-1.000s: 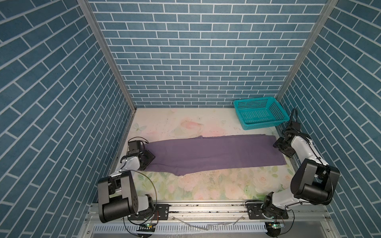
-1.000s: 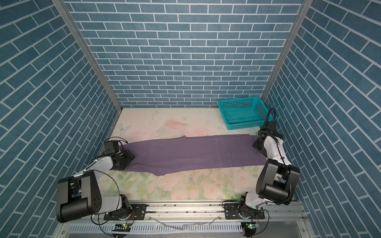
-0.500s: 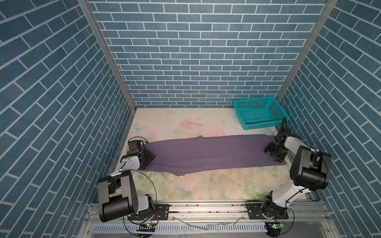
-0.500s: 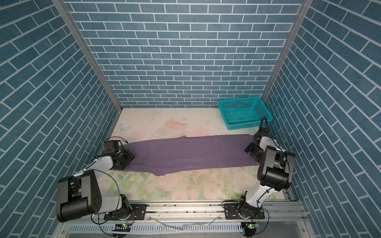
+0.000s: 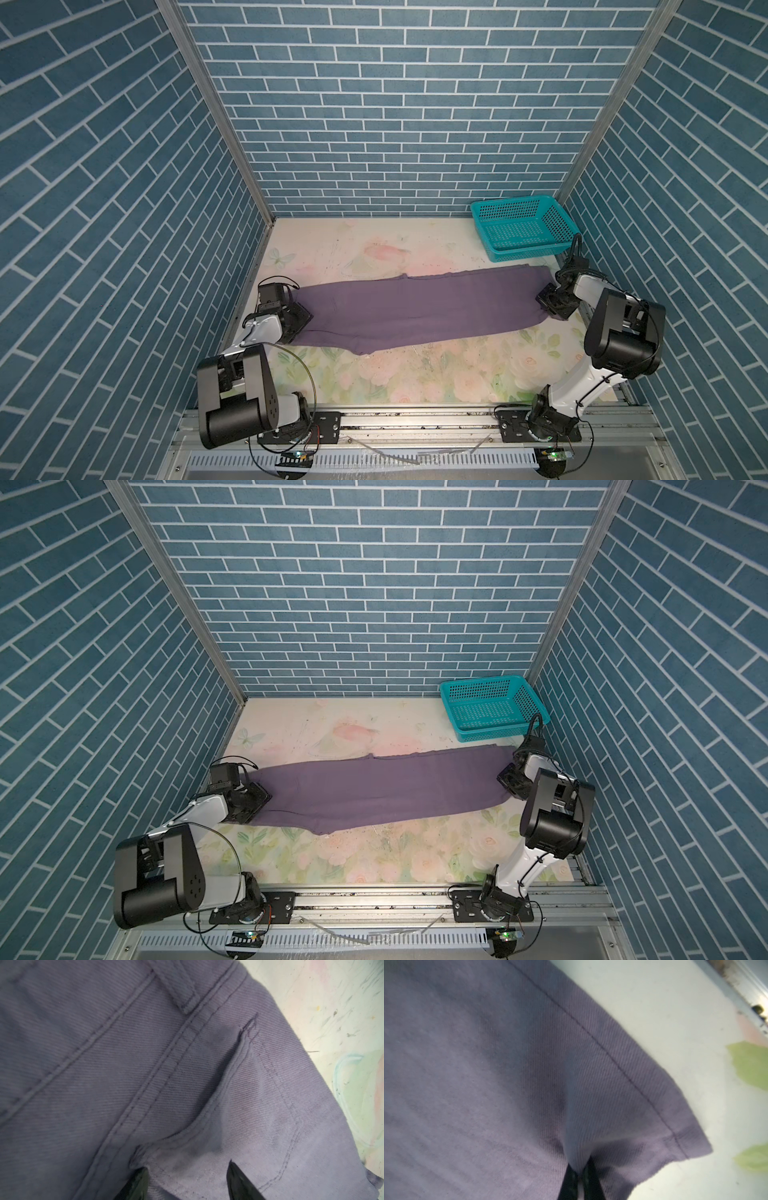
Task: Fold and stack the trousers
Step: Smooth out the trousers at the center of the table.
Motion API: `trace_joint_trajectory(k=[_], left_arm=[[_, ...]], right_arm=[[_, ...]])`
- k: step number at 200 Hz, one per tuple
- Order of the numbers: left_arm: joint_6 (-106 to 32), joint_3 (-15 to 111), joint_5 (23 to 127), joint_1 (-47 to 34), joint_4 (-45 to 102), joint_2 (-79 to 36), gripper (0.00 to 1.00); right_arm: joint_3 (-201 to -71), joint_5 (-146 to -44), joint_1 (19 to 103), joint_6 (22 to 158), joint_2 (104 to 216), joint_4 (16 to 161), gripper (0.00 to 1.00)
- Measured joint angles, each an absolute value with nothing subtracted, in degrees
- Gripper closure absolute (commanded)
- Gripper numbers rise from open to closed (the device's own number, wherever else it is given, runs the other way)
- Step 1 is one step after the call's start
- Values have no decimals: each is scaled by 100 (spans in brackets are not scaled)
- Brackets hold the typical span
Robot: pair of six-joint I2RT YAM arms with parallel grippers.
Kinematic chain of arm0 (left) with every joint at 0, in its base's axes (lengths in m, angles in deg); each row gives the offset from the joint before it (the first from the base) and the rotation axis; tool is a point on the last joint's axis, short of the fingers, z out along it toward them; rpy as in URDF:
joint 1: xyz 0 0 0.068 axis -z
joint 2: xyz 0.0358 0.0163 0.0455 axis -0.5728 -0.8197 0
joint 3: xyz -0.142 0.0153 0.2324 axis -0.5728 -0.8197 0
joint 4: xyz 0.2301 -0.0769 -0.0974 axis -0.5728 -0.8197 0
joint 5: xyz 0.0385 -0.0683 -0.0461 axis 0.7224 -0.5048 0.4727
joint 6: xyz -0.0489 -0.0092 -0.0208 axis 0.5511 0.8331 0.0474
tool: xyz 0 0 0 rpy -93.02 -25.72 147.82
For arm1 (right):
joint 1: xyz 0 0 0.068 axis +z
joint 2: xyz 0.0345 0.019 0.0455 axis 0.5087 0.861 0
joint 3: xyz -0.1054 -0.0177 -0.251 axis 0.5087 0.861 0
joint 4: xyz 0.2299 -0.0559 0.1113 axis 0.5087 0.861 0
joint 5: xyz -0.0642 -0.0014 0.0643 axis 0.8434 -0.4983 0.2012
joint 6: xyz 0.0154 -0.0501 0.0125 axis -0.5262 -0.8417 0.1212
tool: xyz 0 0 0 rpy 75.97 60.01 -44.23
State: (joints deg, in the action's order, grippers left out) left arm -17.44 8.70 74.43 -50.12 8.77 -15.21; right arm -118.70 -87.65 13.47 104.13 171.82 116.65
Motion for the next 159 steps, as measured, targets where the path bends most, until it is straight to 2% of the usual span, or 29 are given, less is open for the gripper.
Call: trace_joint_trajectory(k=[53,67,86,159], left_arm=[[-1744,899,7502,-5008,756,-1492,38],[-1744,901,7532,-5010,675,-1446,38],[-1744,901,7596,-5030,568,-1381,38],[-1742,901,7679,-5080,437,-1339,38]], right_arm=[[-11857,-8789,1185,10413,16626,11660,100],[-11865,-8821,1155,10404,16445,11689,72],[-11885,-8815,1120,10373,16401,11713,59],[-11907,-8869,1067,10367,16640,11763,54]])
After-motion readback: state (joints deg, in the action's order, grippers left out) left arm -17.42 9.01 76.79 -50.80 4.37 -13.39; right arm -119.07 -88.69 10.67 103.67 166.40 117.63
